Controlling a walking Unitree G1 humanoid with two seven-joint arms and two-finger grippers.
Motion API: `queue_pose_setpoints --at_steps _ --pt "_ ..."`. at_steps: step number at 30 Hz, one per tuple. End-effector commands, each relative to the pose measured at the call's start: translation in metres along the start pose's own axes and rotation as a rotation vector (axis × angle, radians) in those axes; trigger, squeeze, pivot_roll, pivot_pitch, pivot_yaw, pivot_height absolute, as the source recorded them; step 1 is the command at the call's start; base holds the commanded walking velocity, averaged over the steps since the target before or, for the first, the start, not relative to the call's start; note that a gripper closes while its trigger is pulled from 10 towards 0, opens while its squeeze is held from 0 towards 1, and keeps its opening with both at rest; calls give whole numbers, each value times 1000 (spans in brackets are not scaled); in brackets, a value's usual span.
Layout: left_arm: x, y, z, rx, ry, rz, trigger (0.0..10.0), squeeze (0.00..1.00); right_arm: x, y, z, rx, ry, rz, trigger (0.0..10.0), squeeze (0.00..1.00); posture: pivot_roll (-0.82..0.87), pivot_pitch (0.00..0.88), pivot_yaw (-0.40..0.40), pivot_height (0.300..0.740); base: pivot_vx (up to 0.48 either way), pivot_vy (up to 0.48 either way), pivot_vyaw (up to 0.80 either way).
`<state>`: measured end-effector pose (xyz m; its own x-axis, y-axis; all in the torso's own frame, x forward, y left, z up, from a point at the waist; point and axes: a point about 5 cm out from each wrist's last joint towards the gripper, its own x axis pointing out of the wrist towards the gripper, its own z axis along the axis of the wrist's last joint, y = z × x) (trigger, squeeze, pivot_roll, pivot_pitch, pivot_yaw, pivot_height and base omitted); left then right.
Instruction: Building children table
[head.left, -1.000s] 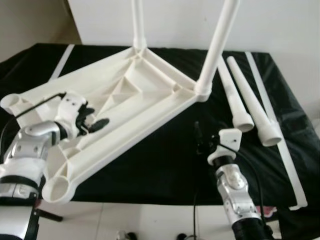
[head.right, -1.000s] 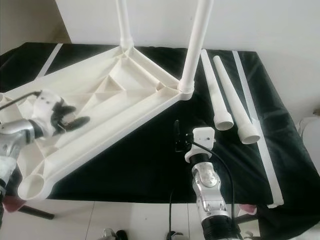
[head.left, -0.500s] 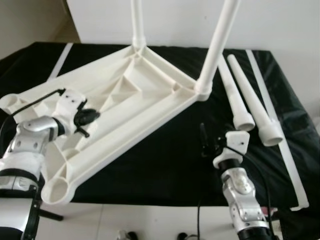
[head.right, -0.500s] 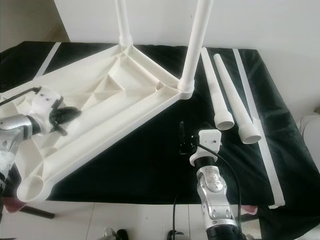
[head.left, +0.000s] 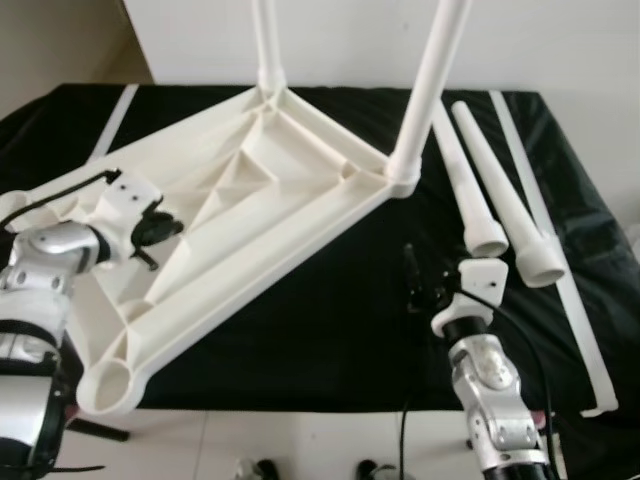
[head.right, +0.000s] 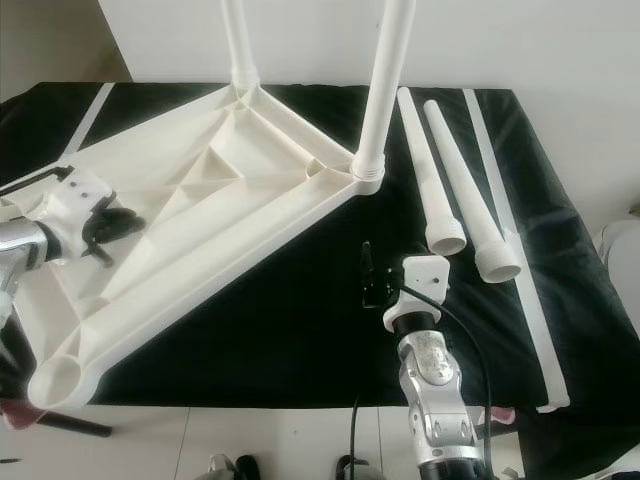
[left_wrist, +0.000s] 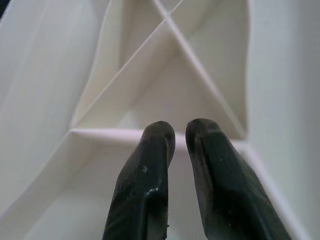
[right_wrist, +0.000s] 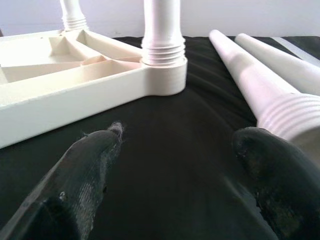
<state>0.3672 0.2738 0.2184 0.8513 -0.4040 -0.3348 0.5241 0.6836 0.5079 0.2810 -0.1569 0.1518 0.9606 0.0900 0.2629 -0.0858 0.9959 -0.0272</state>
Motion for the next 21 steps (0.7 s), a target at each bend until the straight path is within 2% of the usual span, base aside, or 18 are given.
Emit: queue_pose_setpoints --at_steps 1,4,6,8,9,11,12,15,17,18,21 --pt "-19 16 -18 40 79 206 10000 0 -3 1 -1 5 18 3 10000 0 -72 231 48 740 0 0 0" --pt "-25 15 -24 90 102 183 10000 0 1 8 -2 15 27 36 10000 0 -64 233 43 740 0 0 0" --pt "-25 15 -24 90 102 183 10000 0 1 8 -2 15 27 36 10000 0 -64 233 43 740 0 0 0" --pt "-23 3 -30 85 98 113 10000 0 11 19 -5 21 50 100 10000 0 -56 231 34 740 0 0 0" --pt "-23 3 -30 85 98 113 10000 0 11 19 -5 21 50 100 10000 0 -56 231 34 740 0 0 0" --pt "-16 -21 -33 92 76 -25 10000 0 23 27 -9 13 81 153 10000 0 -52 226 24 740 0 0 0" --pt "-16 -21 -33 92 76 -25 10000 0 23 27 -9 13 81 153 10000 0 -52 226 24 740 0 0 0" --pt "-9 -45 -29 86 35 -150 10000 0 30 30 -11 3 106 178 10000 0 -51 224 18 740 0 0 0" --pt "-4 -63 -19 100 -26 -236 10000 0 36 32 -12 4 132 193 10000 0 -49 218 10 740 0 0 0" --pt "-4 -63 -19 100 -26 -236 10000 0 36 32 -12 4 132 193 10000 0 -49 218 10 740 0 0 0" --pt "0 -83 -1 94 -112 -331 10000 0 43 35 -17 25 174 207 10000 0 -45 213 4 740 0 0 0"
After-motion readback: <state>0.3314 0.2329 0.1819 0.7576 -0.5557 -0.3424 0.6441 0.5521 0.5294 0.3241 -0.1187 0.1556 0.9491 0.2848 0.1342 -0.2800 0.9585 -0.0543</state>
